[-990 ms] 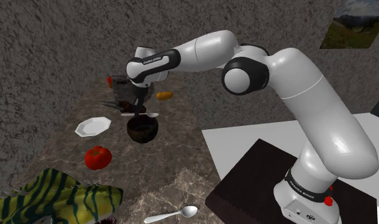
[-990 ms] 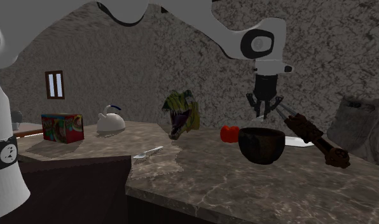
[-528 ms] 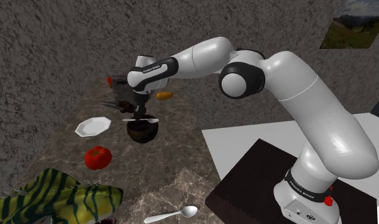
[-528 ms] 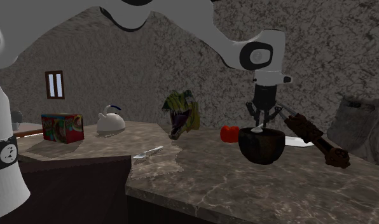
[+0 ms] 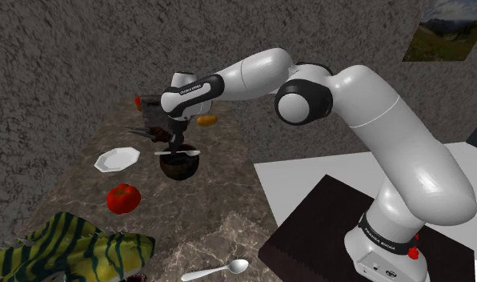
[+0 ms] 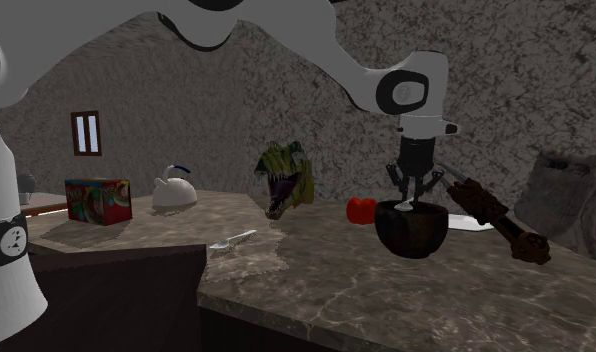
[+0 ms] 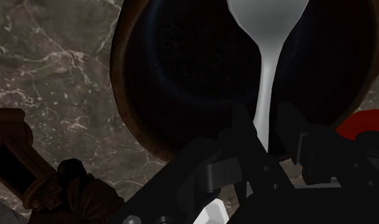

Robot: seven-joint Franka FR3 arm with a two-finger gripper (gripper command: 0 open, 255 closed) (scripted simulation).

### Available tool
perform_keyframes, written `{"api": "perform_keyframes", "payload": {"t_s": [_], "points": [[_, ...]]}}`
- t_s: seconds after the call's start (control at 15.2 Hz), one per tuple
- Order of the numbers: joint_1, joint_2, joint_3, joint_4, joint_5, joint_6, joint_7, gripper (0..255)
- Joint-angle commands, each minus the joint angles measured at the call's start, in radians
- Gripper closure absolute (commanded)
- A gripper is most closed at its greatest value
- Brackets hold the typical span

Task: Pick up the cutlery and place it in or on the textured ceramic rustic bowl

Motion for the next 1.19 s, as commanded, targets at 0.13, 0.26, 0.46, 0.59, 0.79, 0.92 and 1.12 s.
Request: {"api": "perform_keyframes", "payload": {"t_s": [0.13, 0.26, 0.46, 0.59, 0.79, 0.92, 1.12], "points": [[0.000, 0.000, 0.000, 0.000, 0.000, 0.000, 0.000, 0], [0.000, 0.000, 0.000, 0.000, 0.000, 0.000, 0.000, 0], [-0.004, -0.049, -0.006, -0.020, -0.004, -0.030, 0.000, 0], [-0.008, -0.089, -0.011, -0.030, -0.009, -0.061, 0.001, 0], [-0.008, -0.089, -0.011, -0.030, -0.009, -0.061, 0.001, 0], [-0.008, -0.089, -0.011, -0.030, -0.009, -0.061, 0.001, 0], [-0.008, -0.089, -0.011, -0.030, -0.009, -0.061, 0.001, 0]]}}
